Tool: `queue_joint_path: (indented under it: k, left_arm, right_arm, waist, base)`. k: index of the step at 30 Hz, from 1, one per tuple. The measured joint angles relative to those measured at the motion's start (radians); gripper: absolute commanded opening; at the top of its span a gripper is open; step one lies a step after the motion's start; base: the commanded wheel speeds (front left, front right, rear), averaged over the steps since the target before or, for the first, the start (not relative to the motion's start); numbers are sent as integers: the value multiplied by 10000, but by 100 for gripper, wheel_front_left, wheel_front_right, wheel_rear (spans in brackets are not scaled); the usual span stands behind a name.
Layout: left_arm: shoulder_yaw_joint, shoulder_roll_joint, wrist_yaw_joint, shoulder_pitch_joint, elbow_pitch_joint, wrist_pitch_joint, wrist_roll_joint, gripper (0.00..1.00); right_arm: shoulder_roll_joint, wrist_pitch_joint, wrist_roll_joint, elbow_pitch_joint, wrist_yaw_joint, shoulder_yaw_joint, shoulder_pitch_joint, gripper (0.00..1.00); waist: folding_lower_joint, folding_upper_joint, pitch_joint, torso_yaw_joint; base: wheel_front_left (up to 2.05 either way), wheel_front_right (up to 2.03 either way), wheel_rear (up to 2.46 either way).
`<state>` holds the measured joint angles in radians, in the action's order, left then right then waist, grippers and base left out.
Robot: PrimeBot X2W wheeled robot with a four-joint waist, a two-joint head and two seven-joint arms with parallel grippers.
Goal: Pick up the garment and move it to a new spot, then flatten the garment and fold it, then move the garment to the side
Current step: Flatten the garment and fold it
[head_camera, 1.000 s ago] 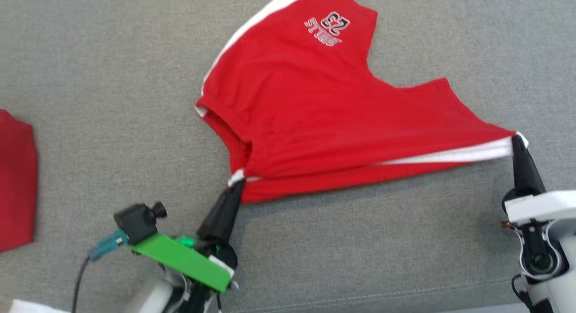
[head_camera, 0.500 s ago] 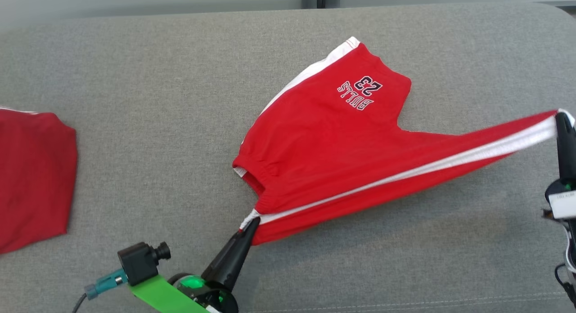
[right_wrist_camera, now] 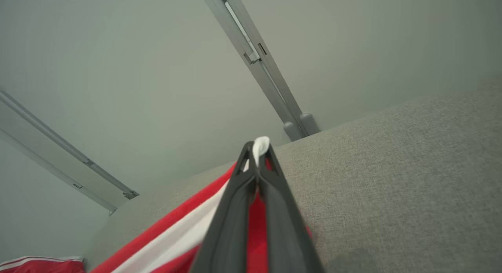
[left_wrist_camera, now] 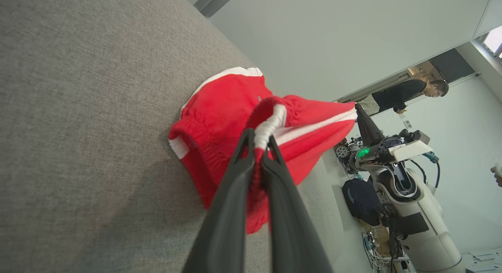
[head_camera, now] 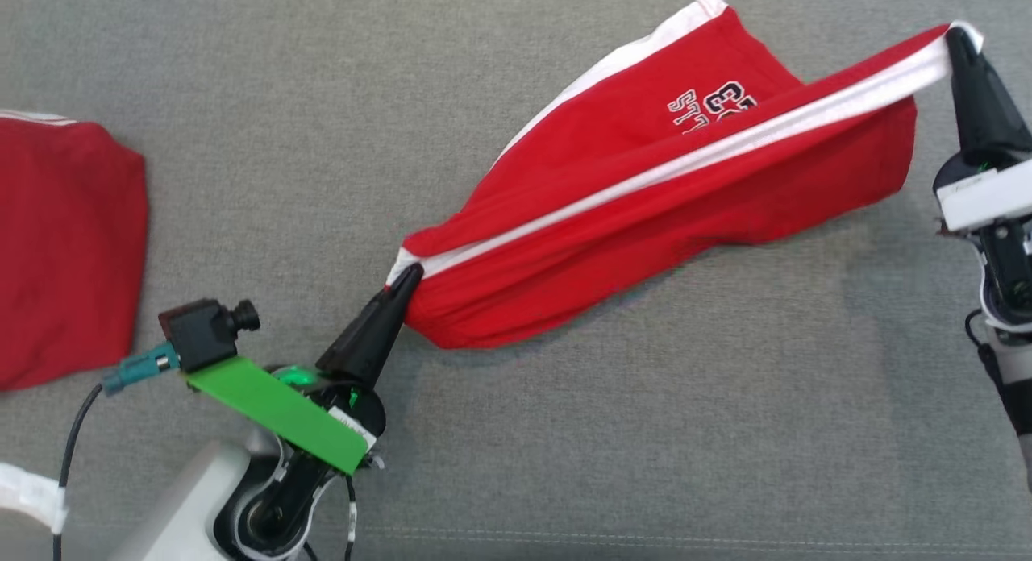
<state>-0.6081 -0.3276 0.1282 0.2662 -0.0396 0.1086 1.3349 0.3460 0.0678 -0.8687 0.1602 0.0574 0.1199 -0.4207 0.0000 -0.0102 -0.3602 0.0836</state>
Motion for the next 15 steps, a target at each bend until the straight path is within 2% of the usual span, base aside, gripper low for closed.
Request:
queue_joint_path:
  k: [10, 15]
  left_arm:
    - [-155, 792, -65, 1736, 516, -431, -109, 0]
    - [-213, 1104, -65, 2276, 1078, -472, -127, 0]
  right_arm:
    - [357, -84, 1099, 750, -872, 15, -2156, 0]
    - [345, -69, 1549, 1383, -947, 414, -2741, 0]
  waist:
    - [0, 0, -1221, 1019]
    - [0, 0, -1787, 1489]
  base:
    - [0, 0, 0]
    - [0, 0, 0]
